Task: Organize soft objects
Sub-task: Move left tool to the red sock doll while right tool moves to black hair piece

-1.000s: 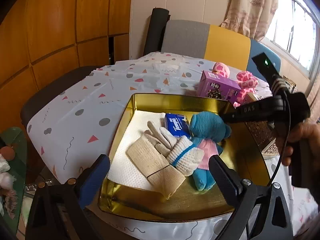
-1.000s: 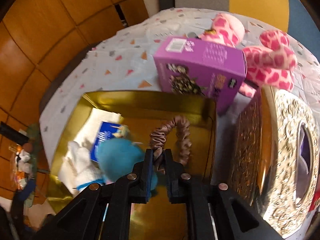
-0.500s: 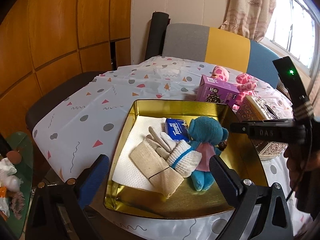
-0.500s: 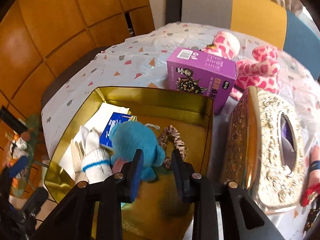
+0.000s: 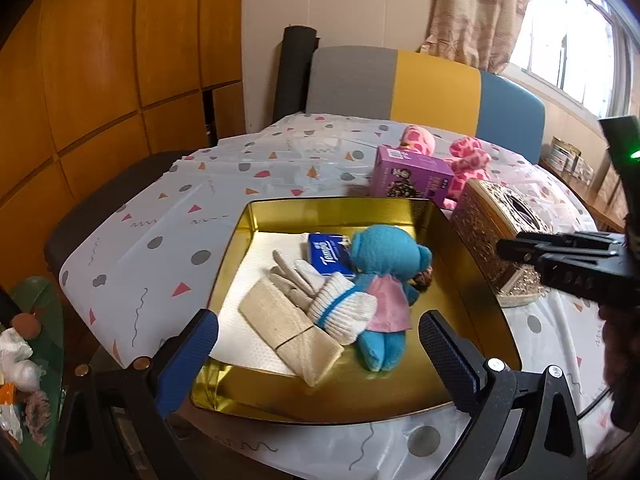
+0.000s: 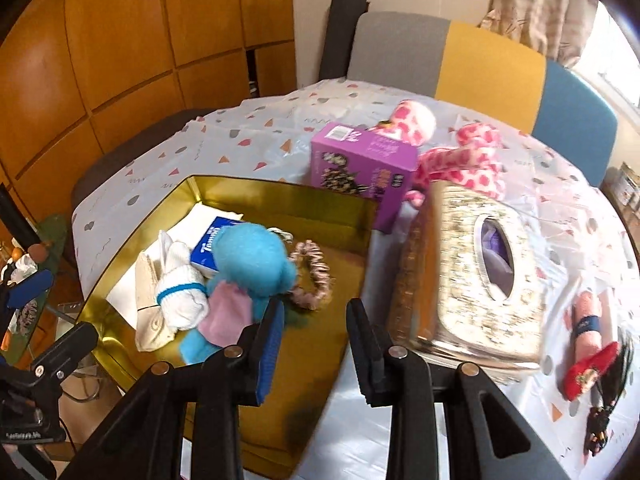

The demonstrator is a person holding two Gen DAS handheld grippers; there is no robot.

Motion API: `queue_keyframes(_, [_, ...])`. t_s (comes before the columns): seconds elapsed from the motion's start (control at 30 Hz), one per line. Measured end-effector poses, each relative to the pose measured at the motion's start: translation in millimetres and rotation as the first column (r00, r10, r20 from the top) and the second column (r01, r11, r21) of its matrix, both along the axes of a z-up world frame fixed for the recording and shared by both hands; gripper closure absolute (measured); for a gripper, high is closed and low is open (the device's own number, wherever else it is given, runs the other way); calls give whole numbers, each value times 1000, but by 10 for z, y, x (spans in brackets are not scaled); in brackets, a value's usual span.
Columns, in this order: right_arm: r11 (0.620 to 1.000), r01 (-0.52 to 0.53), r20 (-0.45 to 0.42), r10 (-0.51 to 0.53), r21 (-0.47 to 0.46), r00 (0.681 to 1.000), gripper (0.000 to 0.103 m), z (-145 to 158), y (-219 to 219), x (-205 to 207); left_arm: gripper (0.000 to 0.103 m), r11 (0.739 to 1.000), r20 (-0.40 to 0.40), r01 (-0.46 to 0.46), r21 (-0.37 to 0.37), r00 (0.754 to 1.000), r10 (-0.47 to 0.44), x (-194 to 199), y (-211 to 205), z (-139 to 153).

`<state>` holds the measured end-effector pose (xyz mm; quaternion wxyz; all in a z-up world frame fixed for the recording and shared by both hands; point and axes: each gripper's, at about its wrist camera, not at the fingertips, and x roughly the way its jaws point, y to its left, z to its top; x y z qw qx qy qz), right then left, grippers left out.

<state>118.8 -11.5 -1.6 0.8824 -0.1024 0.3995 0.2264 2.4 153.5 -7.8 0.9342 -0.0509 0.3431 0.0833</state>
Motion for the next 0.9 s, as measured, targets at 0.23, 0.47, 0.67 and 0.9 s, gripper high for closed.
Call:
queue_keyframes(0.23, [997, 70, 53, -72, 28, 996, 71, 136, -432, -78, 2, 999, -9, 48, 17, 999, -48, 4, -161, -2])
queue_keyframes(0.47, [980, 198, 70, -200, 36, 977, 71, 161, -988, -49, 2, 996, -17, 82, 32, 997, -81, 40, -310, 6])
queue_keyframes(0.67, [941, 336, 64, -339, 47, 939, 71, 154, -1619, -30, 2, 990, -26, 131, 47, 991, -130, 70, -465, 10])
queue_keyframes(0.9, [822, 558, 39, -565, 116, 824, 71, 166, -2594, -15, 2, 977, -31, 202, 71, 979, -200, 116, -721, 45])
